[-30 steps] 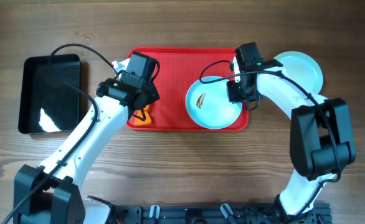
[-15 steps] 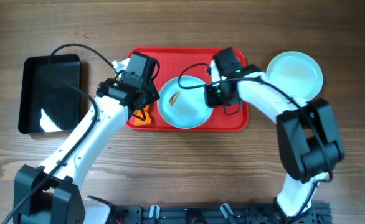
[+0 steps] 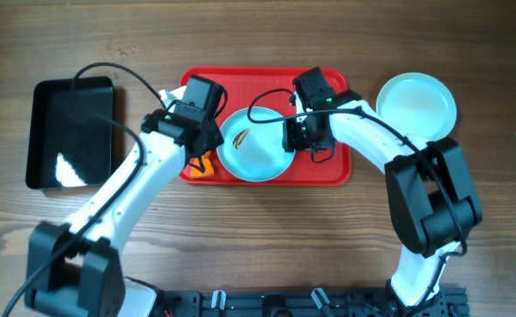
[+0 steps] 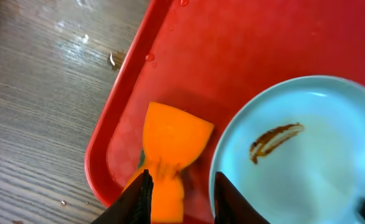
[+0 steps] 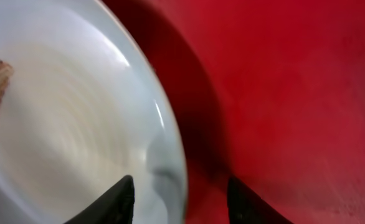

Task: Clean dirty plates on tray and stack at the side
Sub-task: 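Scrub the remaining plate with the sponge in the left gripper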

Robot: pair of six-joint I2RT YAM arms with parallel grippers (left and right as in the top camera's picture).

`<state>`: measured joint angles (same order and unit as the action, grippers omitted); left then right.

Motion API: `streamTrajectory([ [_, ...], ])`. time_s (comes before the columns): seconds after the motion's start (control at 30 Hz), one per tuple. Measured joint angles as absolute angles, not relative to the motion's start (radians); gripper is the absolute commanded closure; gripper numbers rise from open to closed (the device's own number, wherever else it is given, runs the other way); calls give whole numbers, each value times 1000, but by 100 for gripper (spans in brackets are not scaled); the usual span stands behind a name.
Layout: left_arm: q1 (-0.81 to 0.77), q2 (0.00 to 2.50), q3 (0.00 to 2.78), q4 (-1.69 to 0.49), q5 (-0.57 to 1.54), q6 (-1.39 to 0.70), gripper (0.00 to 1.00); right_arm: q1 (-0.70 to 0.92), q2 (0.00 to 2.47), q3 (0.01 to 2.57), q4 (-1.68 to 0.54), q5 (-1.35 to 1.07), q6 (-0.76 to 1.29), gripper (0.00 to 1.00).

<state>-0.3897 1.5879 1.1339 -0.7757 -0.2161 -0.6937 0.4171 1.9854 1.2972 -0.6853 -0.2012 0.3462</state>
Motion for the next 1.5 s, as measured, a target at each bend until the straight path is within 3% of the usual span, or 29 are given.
streamTrajectory([
  [0.1, -390, 1645, 1129, -769, -219, -694, 82, 416, 1993, 1335, -736, -196, 341, 75],
  [0.23, -390, 1704, 1126, -760, -219, -691, 76, 416, 1993, 1360, -758, -193, 344, 74],
  [0.37, -390, 1737, 1125, -753, -220, -687, 58, 416, 1993, 1360, -760, -190, 344, 73],
  [0.6, -390, 1752, 1125, -751, -219, -690, 55, 416, 1993, 1346, -734, -184, 356, 70],
  [0.73, -390, 1752, 1125, -751, -219, -651, 44, 416, 1994, 1341, -732, -181, 363, 70],
  [1.27, -332, 1800, 1125, -722, -112, -472, 59, 416, 1996, 1341, -727, -179, 363, 70],
  [1.5, -331, 1824, 1123, -731, -102, -464, 59, 416, 1996, 1341, -720, -179, 363, 70],
])
